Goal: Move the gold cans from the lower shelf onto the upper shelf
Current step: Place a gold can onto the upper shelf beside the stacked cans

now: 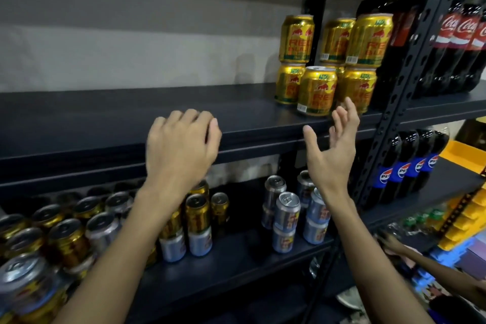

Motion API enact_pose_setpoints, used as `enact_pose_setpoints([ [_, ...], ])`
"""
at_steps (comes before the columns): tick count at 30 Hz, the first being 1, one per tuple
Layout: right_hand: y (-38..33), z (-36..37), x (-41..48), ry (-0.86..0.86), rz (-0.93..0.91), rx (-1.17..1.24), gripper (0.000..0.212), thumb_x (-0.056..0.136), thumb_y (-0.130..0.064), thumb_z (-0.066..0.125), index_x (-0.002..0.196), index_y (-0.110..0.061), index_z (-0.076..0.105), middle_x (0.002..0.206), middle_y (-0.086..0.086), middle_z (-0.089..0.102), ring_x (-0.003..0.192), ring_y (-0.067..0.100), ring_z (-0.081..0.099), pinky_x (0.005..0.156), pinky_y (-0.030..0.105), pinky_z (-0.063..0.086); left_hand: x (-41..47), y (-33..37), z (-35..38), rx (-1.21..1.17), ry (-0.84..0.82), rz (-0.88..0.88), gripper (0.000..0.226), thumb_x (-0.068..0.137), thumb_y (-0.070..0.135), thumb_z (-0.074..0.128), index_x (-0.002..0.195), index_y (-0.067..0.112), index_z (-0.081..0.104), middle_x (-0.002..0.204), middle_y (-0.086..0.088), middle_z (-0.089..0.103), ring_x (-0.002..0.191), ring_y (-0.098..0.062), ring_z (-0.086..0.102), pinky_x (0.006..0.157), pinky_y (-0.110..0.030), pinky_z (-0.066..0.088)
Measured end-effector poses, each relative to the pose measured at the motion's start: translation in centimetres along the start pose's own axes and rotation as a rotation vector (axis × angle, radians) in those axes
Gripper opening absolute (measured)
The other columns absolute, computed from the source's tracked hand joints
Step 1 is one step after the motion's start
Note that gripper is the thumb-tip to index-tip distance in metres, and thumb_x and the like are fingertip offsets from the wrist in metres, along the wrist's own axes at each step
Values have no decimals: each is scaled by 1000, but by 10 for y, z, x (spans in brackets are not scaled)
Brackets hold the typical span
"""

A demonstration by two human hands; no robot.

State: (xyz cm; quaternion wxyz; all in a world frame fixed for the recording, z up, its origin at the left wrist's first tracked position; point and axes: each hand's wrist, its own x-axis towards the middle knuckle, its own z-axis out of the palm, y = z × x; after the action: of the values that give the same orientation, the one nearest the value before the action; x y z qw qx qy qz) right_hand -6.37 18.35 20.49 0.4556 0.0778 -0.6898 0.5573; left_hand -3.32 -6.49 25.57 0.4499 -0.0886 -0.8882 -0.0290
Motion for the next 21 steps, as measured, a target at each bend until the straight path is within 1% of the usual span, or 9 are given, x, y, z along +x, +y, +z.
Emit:
enact_pose_setpoints([
  [2,9,6,-27,58,-2,44,68,96,-11,67,155,-17,32,153,8,42,145,11,39,121,36,34,-31,5,18,-84,165,62,34,96,31,50,120,14,67,121,-5,67,111,-26,60,98,-43,38],
  [3,14,11,-41,74,-2,62,64,96,-8,66,152,-14,35,149,10,44,144,14,41,121,37,35,-46,6,28,-132,197,88,39,91,28,56,127,13,64,133,-8,61,124,-27,54,109,-45,31],
  [5,24,21,-64,68,2,65,58,95,-4,64,147,-13,41,141,12,46,141,17,44,119,36,36,-74,5,47,-205,248,147,39,85,18,61,124,12,67,148,-13,47,139,-30,40,118,-48,21],
  [8,36,38,-93,35,4,78,53,92,-2,63,141,-9,45,138,11,48,137,22,47,117,37,38,-115,1,75,-277,255,222,30,78,6,64,105,11,75,143,-17,51,135,-30,45,111,-48,32],
  [12,50,59,-120,-111,-18,-7,46,89,-4,62,134,-7,52,131,6,50,123,21,53,105,39,47,-175,-13,115,-410,45,132,31,79,5,61,108,7,71,135,-17,57,125,-30,51,99,-43,40],
  [15,74,76,-139,-342,82,-108,38,88,-16,61,126,-13,58,120,0,50,113,17,55,98,47,51,-216,-27,141,-470,-168,42,30,83,10,58,113,6,65,126,-13,60,114,-29,56,89,-43,47],
  [17,92,89,-149,-530,200,-144,41,87,-21,61,128,-19,58,119,-5,49,121,25,55,101,52,50,-241,-38,156,-480,-293,-5,29,86,10,55,113,6,64,117,-10,61,104,-28,59,81,-45,50],
  [19,108,101,-154,-710,272,-176,50,86,-14,63,135,-20,54,120,-9,47,128,30,52,107,53,47,-262,-49,167,-473,-399,-33,27,89,12,49,110,5,65,109,-8,62,98,-27,61,79,-43,52],
  [21,119,113,-156,-841,316,-248,62,87,-4,65,144,-23,48,132,3,45,129,32,51,114,45,42,-275,-59,175,-454,-474,-65,30,90,14,46,110,4,65,106,-7,61,96,-25,62,80,-40,54],
])
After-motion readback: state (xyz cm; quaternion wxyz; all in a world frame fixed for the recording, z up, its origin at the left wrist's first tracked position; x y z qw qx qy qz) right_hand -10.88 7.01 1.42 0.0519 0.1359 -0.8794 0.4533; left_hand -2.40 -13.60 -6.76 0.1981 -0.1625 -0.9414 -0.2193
